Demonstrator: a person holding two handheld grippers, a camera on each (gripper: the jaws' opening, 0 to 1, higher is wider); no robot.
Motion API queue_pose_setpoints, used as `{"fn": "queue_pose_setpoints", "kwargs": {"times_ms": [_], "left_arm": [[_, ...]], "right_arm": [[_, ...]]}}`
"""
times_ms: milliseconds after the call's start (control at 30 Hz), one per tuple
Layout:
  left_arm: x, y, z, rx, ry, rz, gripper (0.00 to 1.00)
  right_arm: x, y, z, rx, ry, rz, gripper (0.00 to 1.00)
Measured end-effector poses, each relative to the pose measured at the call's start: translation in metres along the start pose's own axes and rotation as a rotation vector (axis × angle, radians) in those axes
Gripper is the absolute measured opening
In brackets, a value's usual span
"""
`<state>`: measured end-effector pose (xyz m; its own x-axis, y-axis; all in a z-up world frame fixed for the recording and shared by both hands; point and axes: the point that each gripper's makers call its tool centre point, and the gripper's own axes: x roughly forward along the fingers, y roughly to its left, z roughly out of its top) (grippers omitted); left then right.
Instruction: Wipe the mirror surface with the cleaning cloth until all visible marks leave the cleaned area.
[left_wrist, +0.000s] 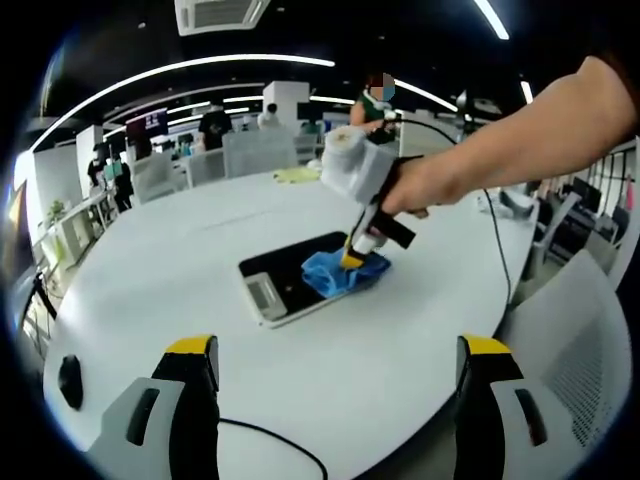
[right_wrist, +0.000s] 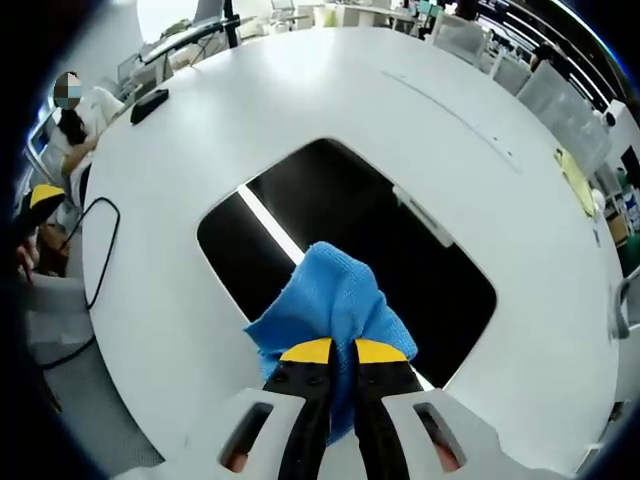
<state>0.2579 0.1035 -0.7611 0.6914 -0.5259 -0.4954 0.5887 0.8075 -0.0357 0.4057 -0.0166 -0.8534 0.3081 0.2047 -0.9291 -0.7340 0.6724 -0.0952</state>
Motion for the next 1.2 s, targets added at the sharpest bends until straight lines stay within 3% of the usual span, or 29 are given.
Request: {"fn": "queue_pose_setpoints", "kwargs": {"times_ms": [633, 1200], "left_arm": [[-0.001, -0.001, -0.001, 0.0, 0.003, -0.002, 0.99], [0.0, 0.002, -0.001, -0.003, 0.003, 0.007, 0.99]], "right_arm": [[0.01, 0.021, 0.027, -0.01, -0.019, 0.038, 0.02], [0.018, 0.054, 0.057, -0.062, -0.049, 0.069, 0.02]]}}
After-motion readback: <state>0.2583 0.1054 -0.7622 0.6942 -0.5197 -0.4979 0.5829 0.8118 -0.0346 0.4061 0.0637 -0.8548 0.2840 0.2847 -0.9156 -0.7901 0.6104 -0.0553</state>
